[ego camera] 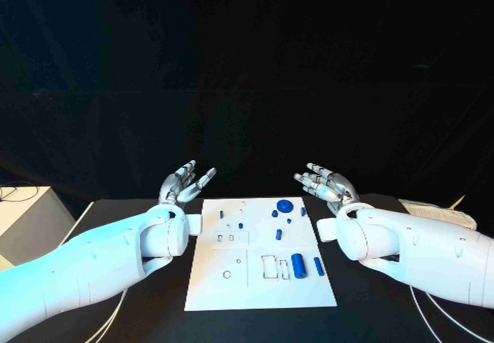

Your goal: Assemble the parts on the task board

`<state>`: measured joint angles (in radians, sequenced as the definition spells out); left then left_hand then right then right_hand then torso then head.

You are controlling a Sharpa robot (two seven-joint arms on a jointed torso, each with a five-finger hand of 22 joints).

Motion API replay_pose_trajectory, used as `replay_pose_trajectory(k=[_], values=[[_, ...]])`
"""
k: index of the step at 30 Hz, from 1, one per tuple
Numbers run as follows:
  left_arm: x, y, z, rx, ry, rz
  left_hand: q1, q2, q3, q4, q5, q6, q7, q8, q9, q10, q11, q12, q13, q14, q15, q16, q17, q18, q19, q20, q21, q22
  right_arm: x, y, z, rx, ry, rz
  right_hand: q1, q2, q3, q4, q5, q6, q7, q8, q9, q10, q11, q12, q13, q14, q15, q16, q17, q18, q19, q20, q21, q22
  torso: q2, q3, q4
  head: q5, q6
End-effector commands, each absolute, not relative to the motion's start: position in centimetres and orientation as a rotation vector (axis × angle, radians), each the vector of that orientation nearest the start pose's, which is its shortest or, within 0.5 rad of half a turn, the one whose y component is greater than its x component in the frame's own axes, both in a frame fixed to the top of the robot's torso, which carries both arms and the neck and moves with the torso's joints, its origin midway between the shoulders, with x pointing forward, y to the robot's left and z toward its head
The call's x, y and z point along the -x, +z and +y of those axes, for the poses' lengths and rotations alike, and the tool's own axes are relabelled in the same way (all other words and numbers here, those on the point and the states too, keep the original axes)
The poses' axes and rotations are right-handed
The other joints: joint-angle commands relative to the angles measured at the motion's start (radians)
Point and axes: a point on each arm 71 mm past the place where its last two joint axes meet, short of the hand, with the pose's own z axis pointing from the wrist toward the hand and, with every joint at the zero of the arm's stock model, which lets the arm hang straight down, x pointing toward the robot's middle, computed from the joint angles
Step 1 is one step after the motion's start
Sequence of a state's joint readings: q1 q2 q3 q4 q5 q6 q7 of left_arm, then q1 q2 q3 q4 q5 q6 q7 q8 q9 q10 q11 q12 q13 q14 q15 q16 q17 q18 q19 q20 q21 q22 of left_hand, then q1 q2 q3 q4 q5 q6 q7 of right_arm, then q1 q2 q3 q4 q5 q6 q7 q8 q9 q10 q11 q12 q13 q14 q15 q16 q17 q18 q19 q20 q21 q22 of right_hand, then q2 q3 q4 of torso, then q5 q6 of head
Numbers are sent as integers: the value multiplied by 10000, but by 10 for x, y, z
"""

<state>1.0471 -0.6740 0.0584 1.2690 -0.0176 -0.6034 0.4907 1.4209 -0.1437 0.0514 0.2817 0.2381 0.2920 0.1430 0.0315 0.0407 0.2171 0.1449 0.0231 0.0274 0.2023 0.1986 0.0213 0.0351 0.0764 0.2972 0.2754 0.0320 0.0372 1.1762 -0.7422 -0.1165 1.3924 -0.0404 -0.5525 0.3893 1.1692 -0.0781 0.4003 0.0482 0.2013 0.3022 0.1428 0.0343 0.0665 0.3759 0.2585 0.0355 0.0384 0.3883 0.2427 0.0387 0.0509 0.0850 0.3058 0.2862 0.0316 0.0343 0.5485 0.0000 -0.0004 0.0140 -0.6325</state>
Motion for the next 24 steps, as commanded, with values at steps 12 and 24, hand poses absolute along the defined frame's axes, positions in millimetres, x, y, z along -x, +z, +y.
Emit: replay_pose_trajectory(k=[12,24], values=[[-515,-233,226,11576,-13531,12696,835,621,574,52,46,2561,1176,627,354,3413,951,473,256,4358,264,1272,699,628,3641,173,1087,548,-517,-214,-220,-6194,11654,15529,1647,-124,389,-844,-234,3583,1328,917,584,4788,-259,445,274,4403,-354,845,494,673,2484,48,348,212,78,10,-6,-45,-244],[-506,-211,224,10543,-14434,13700,1174,117,2369,9,27,6456,444,1961,1092,8756,-64,965,408,9168,-1193,3581,2729,1062,7555,-960,3368,1291,-527,-193,-221,-1546,9430,15663,1960,-762,1353,-1031,-167,6391,736,1563,891,7289,-1058,355,259,8076,-1569,2153,1224,1008,7268,-864,1639,657,544,12,60,-116,-189]])
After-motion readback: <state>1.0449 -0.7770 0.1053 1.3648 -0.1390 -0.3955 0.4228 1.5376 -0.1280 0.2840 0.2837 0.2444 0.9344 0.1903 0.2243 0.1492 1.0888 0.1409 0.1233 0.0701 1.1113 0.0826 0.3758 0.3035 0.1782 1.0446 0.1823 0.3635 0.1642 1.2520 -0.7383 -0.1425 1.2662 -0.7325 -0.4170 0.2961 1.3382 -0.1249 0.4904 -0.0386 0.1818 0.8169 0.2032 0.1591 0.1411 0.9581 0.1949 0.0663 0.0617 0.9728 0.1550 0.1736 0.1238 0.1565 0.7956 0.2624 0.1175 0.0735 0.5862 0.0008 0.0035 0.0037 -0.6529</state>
